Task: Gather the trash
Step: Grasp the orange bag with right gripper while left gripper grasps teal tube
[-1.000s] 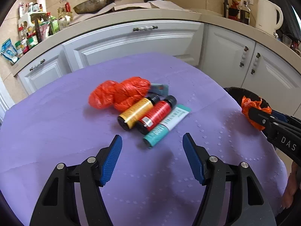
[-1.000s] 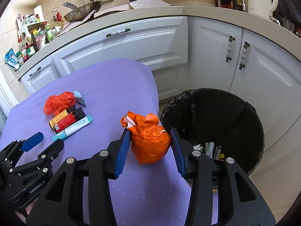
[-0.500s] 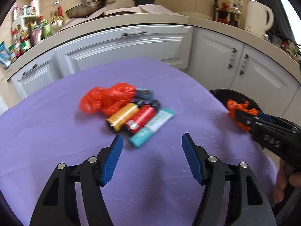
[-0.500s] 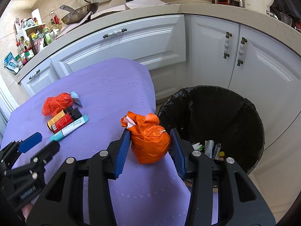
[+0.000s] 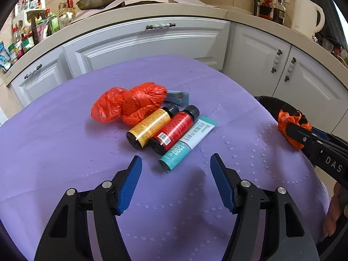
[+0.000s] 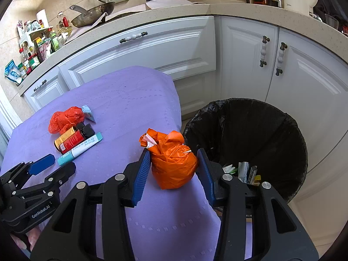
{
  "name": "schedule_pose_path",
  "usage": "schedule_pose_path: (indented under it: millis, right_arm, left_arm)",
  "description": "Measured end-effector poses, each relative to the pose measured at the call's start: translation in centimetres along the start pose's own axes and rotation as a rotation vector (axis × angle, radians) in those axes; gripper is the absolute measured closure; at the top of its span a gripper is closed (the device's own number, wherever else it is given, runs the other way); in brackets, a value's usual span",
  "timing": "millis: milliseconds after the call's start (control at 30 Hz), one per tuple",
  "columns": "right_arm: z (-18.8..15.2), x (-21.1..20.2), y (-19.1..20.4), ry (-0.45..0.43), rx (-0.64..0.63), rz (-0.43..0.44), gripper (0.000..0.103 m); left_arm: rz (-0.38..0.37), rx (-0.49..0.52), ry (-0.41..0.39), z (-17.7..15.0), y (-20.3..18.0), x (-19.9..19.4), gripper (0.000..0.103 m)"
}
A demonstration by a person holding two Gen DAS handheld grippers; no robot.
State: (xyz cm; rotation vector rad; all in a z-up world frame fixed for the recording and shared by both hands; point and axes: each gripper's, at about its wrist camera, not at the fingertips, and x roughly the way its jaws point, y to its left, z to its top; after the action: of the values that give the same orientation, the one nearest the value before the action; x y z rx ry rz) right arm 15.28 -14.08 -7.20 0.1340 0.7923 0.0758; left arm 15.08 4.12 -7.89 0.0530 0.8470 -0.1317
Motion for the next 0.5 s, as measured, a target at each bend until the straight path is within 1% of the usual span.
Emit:
schedule_pose_path:
  millis: [300, 500]
  right_arm:
    - [-0.2, 0.1, -0.3, -0.001, 0.015, 0.009, 0.06]
    - [-0.4, 0.0, -0.9, -0.002, 0.028, 0.016, 0.06]
  left_arm:
    - [-0.057, 0.02, -0.007, -0.2, -1.5, -0.4, 0.039]
    - [-0.067, 0.028, -0.005, -0.1, -2.1, -0.3, 0.039]
